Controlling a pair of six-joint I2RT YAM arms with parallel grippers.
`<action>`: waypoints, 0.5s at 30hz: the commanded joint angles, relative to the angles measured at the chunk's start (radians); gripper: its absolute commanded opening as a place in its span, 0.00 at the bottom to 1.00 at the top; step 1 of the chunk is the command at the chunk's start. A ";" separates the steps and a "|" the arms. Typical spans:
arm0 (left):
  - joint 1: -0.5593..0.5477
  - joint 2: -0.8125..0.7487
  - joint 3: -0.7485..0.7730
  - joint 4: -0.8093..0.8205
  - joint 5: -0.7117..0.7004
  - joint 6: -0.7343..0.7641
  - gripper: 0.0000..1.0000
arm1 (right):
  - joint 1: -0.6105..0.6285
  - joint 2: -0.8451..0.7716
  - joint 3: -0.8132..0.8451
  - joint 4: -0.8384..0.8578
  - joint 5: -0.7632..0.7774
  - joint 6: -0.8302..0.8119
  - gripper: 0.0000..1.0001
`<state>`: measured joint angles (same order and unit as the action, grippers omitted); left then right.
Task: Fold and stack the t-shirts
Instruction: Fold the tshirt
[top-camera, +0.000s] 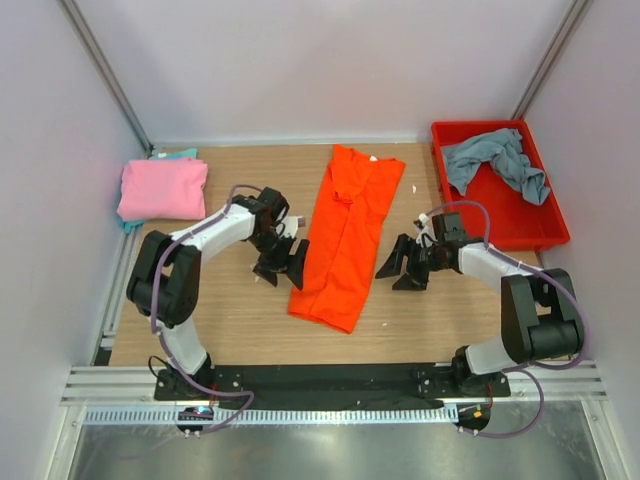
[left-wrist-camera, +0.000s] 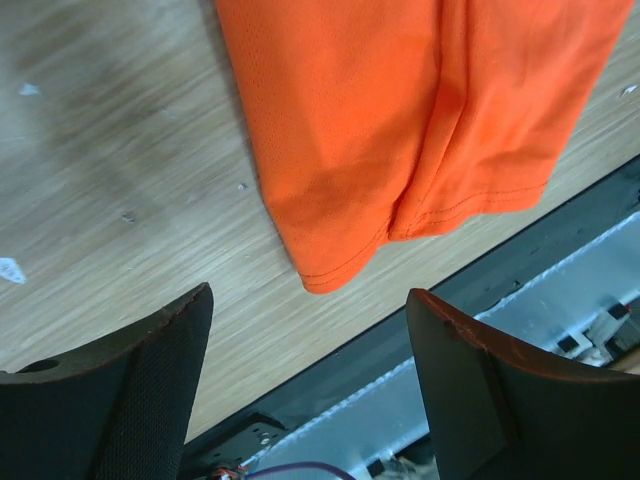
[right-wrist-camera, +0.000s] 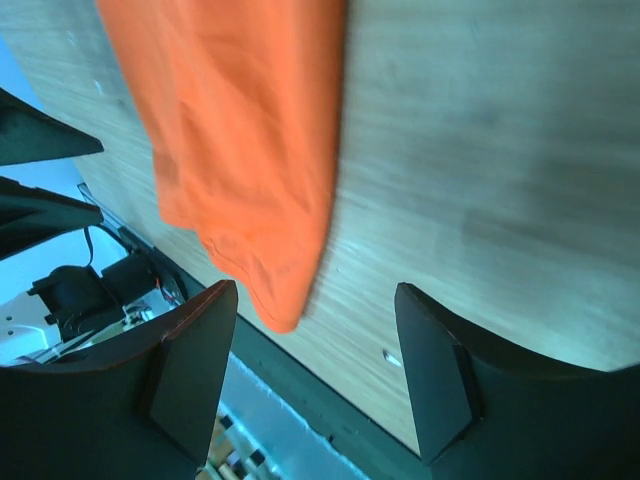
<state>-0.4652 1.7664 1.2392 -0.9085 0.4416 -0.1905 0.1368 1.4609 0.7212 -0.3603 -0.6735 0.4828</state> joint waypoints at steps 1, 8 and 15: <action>-0.001 0.066 -0.006 -0.004 0.075 -0.001 0.79 | 0.017 -0.047 -0.025 0.083 -0.028 0.066 0.70; -0.001 0.146 0.054 -0.023 0.103 0.007 0.72 | 0.017 0.238 0.289 -0.018 0.013 -0.099 0.68; -0.003 0.183 0.048 -0.020 0.132 0.016 0.60 | -0.006 0.443 0.469 0.046 0.066 -0.095 0.66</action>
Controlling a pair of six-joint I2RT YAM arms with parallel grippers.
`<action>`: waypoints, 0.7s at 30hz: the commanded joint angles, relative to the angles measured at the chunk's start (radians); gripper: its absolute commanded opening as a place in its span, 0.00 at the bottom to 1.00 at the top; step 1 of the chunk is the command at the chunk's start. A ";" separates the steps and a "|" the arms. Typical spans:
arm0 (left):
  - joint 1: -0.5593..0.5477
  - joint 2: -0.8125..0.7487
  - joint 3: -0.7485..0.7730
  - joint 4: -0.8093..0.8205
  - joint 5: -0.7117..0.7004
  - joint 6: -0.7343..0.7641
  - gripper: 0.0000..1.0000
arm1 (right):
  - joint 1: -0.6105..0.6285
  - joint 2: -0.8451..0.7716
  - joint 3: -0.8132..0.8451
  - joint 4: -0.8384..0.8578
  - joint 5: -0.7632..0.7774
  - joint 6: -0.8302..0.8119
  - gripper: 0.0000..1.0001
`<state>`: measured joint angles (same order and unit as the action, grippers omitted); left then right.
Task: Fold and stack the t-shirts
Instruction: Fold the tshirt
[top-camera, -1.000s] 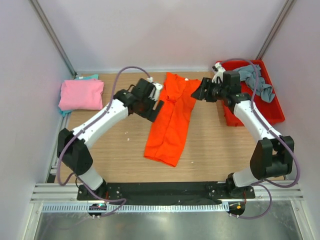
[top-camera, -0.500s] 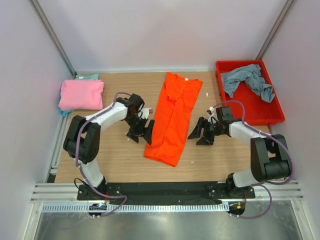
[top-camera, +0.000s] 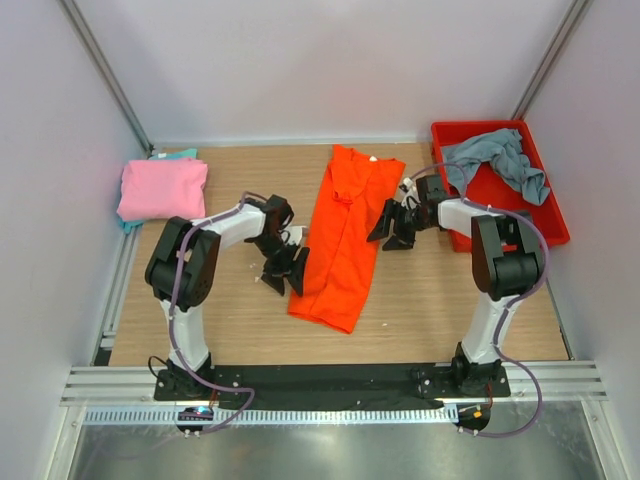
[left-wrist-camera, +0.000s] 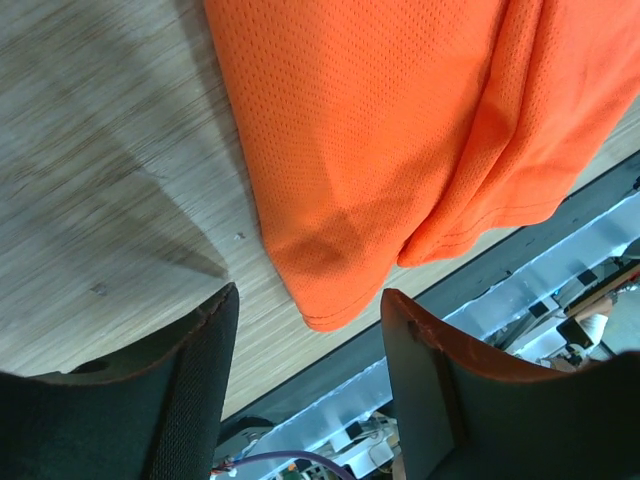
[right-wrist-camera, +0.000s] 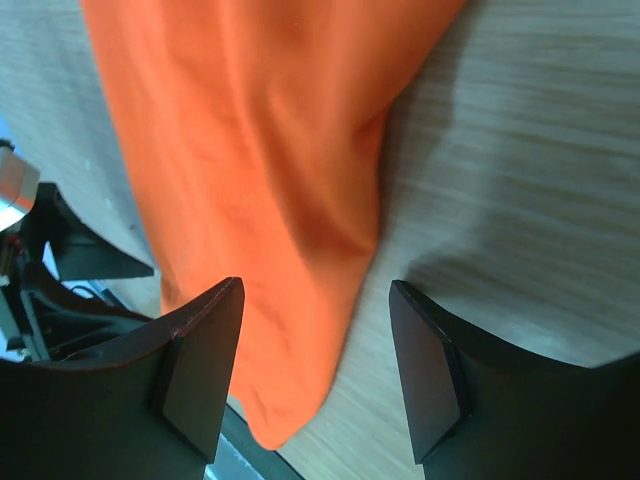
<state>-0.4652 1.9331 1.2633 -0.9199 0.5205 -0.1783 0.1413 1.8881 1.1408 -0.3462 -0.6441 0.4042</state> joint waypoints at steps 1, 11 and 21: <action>-0.003 0.018 0.022 -0.007 0.058 0.003 0.58 | -0.016 0.044 0.065 0.036 0.050 -0.016 0.66; -0.009 0.055 0.004 -0.005 0.059 0.003 0.50 | -0.040 0.170 0.230 0.119 0.132 -0.002 0.65; -0.082 0.072 -0.021 0.021 0.056 0.002 0.09 | -0.057 0.291 0.419 0.144 0.201 -0.011 0.65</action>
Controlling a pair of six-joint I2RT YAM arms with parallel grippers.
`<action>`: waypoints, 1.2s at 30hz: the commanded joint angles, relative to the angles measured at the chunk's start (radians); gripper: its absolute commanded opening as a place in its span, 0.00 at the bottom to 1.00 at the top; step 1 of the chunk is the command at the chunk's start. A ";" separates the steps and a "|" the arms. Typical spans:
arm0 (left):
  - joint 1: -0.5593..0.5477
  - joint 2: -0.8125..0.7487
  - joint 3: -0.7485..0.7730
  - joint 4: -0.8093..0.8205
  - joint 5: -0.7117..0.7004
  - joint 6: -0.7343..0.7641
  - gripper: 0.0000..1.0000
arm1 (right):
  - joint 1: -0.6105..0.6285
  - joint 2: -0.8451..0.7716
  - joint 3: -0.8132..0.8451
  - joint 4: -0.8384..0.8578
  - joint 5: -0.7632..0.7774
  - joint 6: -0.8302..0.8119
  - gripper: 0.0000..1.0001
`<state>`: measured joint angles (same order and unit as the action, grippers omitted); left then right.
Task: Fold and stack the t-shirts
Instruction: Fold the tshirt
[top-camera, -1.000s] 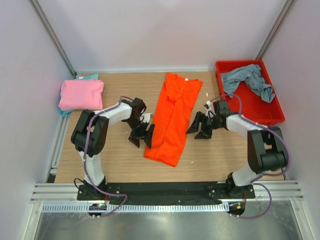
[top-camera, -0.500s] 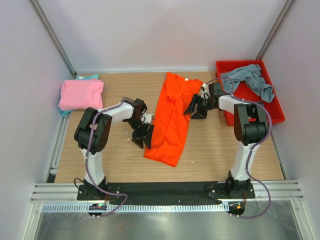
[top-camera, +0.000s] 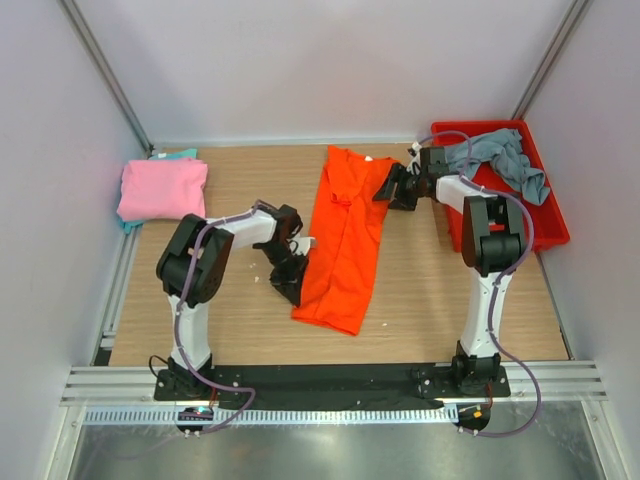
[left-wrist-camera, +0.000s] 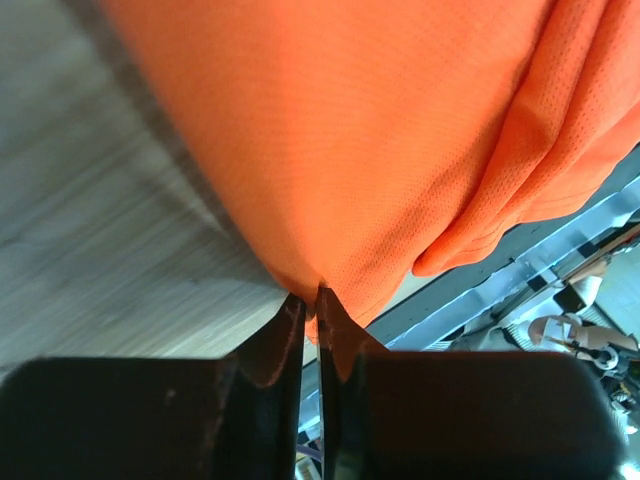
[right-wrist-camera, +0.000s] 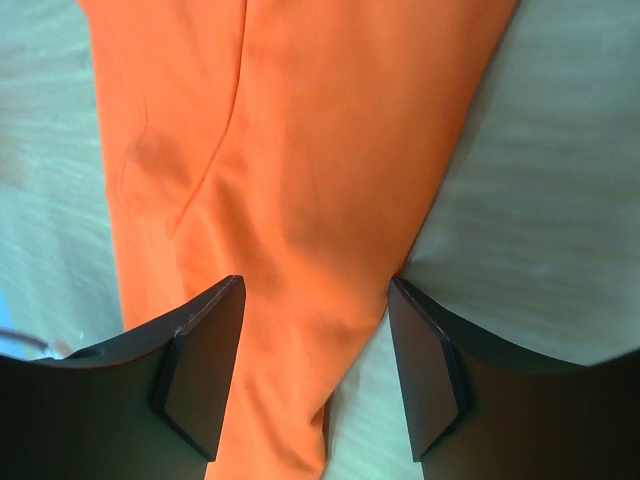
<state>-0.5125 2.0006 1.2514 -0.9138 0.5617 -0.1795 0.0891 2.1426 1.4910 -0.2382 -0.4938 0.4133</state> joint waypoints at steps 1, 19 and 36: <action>-0.046 0.003 -0.009 0.016 0.012 0.005 0.07 | -0.006 0.048 0.081 0.037 0.054 -0.022 0.65; -0.207 -0.065 0.081 -0.029 -0.042 0.038 0.45 | -0.020 0.082 0.223 0.008 0.104 -0.065 0.63; -0.156 -0.407 -0.257 0.323 -0.218 -0.244 0.72 | -0.025 -0.616 -0.744 0.001 -0.039 0.246 0.64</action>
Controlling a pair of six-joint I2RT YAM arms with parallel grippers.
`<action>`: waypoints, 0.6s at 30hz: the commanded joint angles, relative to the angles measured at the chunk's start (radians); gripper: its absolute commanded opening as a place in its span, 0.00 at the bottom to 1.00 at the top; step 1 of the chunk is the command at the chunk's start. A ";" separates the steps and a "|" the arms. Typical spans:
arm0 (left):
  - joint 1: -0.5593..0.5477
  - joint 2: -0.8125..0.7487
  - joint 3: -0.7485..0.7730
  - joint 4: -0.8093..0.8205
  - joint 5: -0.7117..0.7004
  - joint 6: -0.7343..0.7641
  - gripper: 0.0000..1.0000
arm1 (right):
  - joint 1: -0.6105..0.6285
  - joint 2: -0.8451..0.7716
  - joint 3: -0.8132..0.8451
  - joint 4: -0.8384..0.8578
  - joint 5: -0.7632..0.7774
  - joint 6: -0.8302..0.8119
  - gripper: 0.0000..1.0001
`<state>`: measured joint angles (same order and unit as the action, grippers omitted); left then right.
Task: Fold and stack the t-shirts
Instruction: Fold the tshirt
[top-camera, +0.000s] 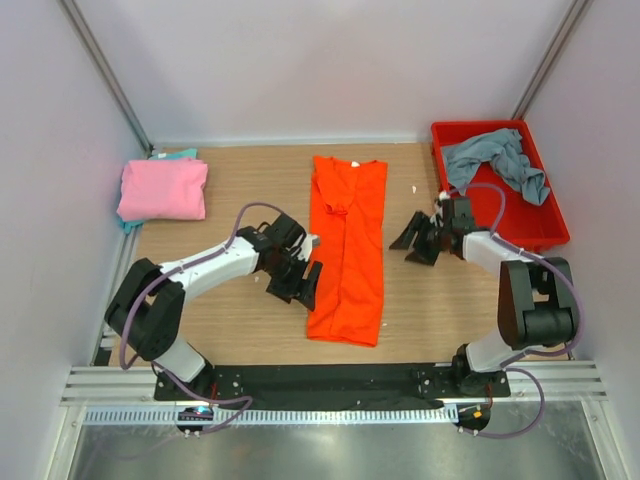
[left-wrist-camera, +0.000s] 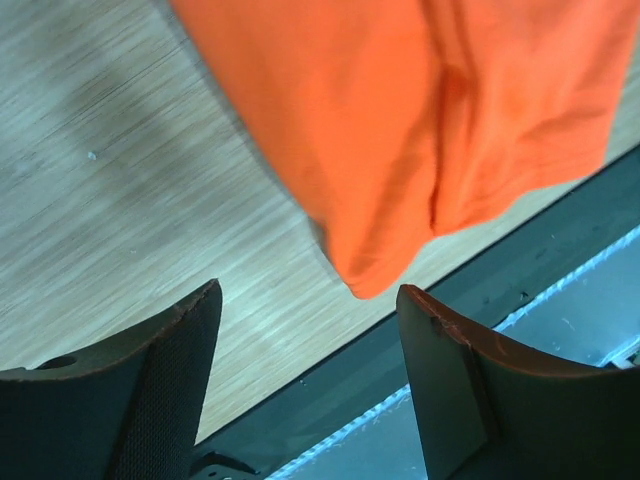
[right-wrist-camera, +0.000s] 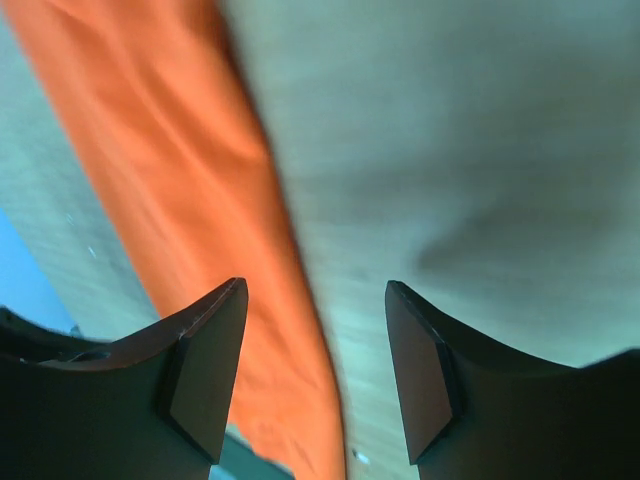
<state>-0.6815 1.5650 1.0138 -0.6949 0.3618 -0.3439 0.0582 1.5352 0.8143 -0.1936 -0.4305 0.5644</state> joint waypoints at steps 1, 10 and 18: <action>0.032 0.044 -0.020 0.103 -0.003 -0.098 0.71 | 0.006 -0.001 -0.073 -0.065 -0.126 0.092 0.63; 0.062 0.102 -0.073 0.182 0.048 -0.165 0.67 | 0.179 -0.262 -0.319 -0.309 -0.105 0.172 0.62; 0.062 0.086 -0.135 0.230 0.132 -0.199 0.59 | 0.273 -0.287 -0.290 -0.439 -0.077 0.187 0.59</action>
<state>-0.6197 1.6665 0.9119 -0.5228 0.4477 -0.5175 0.3202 1.2552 0.5205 -0.5873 -0.5159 0.7132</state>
